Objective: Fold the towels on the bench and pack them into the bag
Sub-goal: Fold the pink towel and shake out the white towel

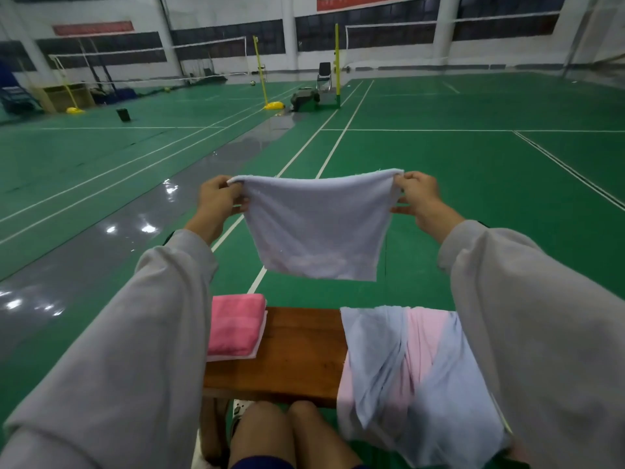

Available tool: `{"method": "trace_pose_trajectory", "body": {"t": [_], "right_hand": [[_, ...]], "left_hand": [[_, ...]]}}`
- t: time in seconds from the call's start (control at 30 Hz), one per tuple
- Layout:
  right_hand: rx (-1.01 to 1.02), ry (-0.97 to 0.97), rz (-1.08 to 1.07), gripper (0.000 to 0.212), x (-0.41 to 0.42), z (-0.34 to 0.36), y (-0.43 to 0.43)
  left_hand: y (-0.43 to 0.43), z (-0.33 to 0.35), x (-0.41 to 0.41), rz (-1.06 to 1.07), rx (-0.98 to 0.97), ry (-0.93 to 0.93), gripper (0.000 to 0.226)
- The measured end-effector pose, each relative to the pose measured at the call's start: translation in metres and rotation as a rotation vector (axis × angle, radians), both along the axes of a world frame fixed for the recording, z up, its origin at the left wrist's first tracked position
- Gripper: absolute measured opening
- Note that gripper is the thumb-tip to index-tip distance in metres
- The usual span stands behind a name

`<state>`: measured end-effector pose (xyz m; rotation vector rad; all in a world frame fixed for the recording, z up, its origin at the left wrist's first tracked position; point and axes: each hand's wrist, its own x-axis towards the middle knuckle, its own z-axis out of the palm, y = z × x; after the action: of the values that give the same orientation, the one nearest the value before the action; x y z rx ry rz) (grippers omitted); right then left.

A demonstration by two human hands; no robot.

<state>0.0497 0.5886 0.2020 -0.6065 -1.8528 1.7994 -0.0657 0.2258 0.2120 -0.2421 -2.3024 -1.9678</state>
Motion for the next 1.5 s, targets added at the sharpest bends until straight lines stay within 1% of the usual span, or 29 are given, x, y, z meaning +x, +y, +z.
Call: {"method": "trace_pose_trajectory", "body": {"t": [0.03,0.1,0.17,0.2,0.27,0.33,0.37,0.47,0.53,0.6,0.67,0.77,0.87,1.0,1.13,1.37,1.43,1.5], "right_hand": [[-0.009,-0.026,0.022,0.018,0.013,-0.006,-0.003],[-0.047,-0.072,0.054,0.024,0.040,-0.023,-0.009],[-0.086,-0.112,0.062,0.017,0.068,-0.049,-0.012],[-0.097,-0.130,0.066,0.011,0.081,-0.062,-0.013],[-0.098,-0.176,0.063,0.003,0.106,-0.088,-0.013],[-0.079,-0.252,0.102,0.007,0.130,-0.115,-0.012],[-0.057,-0.317,0.168,0.012,0.143,-0.128,-0.011],[0.048,-0.576,0.485,0.023,0.176,-0.162,-0.006],[0.060,-0.666,0.598,0.024,0.190,-0.181,-0.005],[0.059,-0.684,0.582,0.023,0.193,-0.194,-0.007],[0.088,-0.670,0.533,0.026,0.191,-0.197,-0.010],[0.141,-0.586,0.433,0.028,0.176,-0.195,-0.009],[0.143,-0.499,0.323,0.030,0.154,-0.192,-0.006],[0.203,-0.493,0.251,0.026,0.125,-0.198,-0.002],[0.265,-0.515,0.198,0.023,0.101,-0.206,0.000],[0.368,-0.594,0.163,0.025,0.063,-0.227,0.009],[0.393,-0.623,0.164,0.023,0.058,-0.241,0.012],[0.450,-0.666,0.168,0.019,0.055,-0.254,0.011]], "left_hand": [[-0.005,-0.008,0.013,-0.005,-0.017,-0.027,0.013],[-0.015,-0.032,0.040,-0.033,-0.053,-0.089,0.014],[-0.025,-0.058,0.065,-0.055,-0.106,-0.153,0.011],[-0.031,-0.071,0.075,-0.076,-0.171,-0.167,0.011],[-0.046,-0.094,0.094,-0.170,-0.401,-0.183,0.013],[-0.061,-0.113,0.111,-0.301,-0.605,-0.248,0.016],[-0.069,-0.122,0.120,-0.359,-0.666,-0.300,0.017],[-0.082,-0.145,0.144,-0.501,-0.783,-0.480,0.020],[-0.084,-0.158,0.158,-0.546,-0.847,-0.566,0.022],[-0.083,-0.173,0.162,-0.527,-0.864,-0.582,0.023],[-0.083,-0.185,0.159,-0.477,-0.849,-0.542,0.023],[-0.076,-0.190,0.150,-0.382,-0.831,-0.415,0.021],[-0.063,-0.188,0.142,-0.269,-0.799,-0.293,0.018],[-0.048,-0.191,0.123,-0.169,-0.791,-0.221,0.017],[-0.036,-0.200,0.102,-0.087,-0.867,-0.146,0.018],[-0.021,-0.236,0.062,-0.057,-0.921,-0.193,0.024],[-0.018,-0.253,0.052,-0.045,-0.929,-0.188,0.023],[-0.013,-0.265,0.049,-0.101,-0.925,-0.229,0.019]]}}
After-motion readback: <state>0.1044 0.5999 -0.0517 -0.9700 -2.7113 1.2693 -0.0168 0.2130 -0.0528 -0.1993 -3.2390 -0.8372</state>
